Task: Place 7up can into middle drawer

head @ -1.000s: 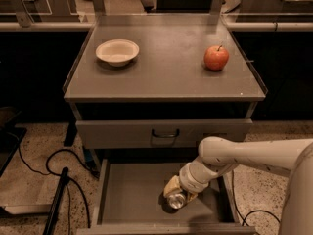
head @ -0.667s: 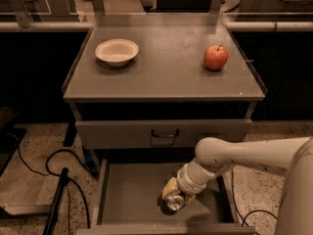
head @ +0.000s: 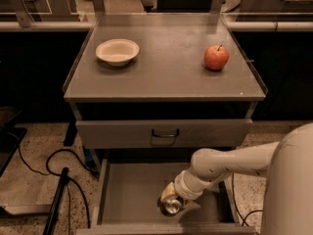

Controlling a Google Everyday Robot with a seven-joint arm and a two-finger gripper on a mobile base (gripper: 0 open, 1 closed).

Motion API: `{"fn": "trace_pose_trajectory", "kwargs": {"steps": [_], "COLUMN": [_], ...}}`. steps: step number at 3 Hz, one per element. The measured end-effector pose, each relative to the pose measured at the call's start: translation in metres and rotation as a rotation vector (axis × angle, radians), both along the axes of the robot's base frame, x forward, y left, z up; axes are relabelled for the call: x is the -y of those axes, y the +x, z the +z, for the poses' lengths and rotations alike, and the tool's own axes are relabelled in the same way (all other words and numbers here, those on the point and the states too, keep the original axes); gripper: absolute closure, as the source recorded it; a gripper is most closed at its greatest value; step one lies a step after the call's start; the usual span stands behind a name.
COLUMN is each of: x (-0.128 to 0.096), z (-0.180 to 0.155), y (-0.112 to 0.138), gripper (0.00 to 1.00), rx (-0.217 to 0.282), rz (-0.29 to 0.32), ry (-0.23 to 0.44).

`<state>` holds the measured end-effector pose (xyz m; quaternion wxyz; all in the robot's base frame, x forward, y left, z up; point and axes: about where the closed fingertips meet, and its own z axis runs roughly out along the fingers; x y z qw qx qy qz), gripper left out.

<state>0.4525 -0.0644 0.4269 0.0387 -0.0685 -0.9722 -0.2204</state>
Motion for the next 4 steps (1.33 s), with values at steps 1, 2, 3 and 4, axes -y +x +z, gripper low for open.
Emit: {"fn": "trace_pose_trajectory", "kwargs": {"steps": [1,2,3,4], "x": [0.000,0.001,-0.001,-0.005], "z": [-0.009,-0.020,-0.034,-0.047], "y": [0.005,0.010,0.013,0.015], "gripper": [1.00,1.00,1.00,1.00], "rx": [0.026,0.039,0.037,0.035], "rz": [-0.037,-0.066,-0.089,-0.100], "ry": [-0.005,-0.009,-0.002,0.018]}}
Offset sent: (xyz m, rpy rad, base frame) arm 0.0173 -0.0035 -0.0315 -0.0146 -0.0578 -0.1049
